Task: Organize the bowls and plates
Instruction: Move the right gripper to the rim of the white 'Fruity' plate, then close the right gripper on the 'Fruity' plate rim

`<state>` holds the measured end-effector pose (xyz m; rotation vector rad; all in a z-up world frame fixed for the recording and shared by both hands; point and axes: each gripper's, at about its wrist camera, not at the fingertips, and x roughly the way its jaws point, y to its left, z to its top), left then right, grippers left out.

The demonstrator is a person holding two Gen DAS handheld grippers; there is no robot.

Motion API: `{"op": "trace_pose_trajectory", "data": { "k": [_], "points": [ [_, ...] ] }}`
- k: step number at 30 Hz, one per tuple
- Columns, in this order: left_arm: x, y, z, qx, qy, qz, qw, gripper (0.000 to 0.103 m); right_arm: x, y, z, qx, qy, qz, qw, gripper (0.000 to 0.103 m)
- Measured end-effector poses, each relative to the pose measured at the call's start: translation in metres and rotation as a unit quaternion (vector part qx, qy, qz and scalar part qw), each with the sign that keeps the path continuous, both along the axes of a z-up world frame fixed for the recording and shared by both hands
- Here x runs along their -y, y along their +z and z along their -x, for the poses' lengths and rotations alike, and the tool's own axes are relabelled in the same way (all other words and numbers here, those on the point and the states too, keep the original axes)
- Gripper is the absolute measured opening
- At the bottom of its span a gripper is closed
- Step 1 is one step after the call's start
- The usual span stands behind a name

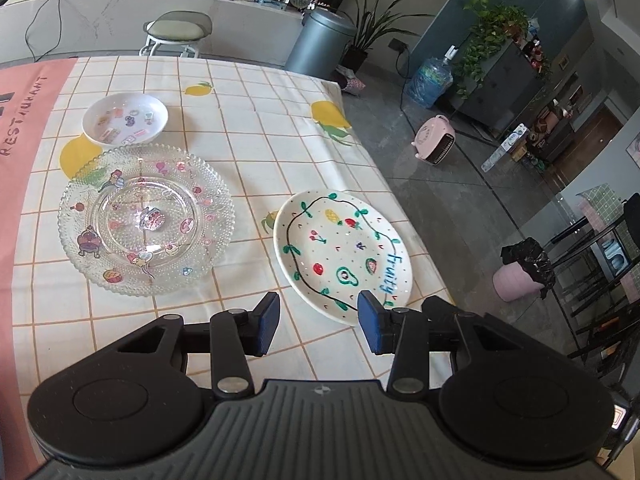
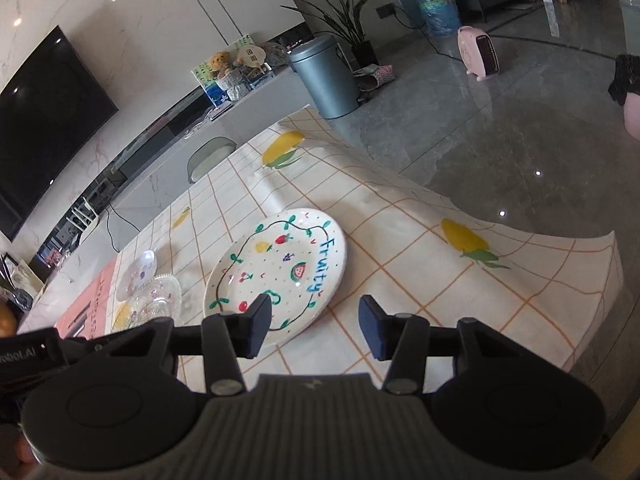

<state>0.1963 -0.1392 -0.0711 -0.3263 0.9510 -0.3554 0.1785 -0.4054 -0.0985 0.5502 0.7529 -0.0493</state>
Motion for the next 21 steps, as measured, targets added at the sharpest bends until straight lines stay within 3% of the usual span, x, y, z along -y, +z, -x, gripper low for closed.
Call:
{"op": "trace_pose_trajectory", "data": {
  "k": [15,21],
  "points": [
    [-0.007,-0.036,-0.046,-0.031,0.046,0.006,0.9984,0.048,0.013,-0.032,-0.068,-0.014,-0.008,-0.027,1.0,0.037],
    [-0.003,-0.04,-0.055,-0.031,0.041,0.011,0.9986,0.039,0.009,-0.034,-0.076,-0.006,-0.007,-0.018,1.0,0.033]
  ]
}}
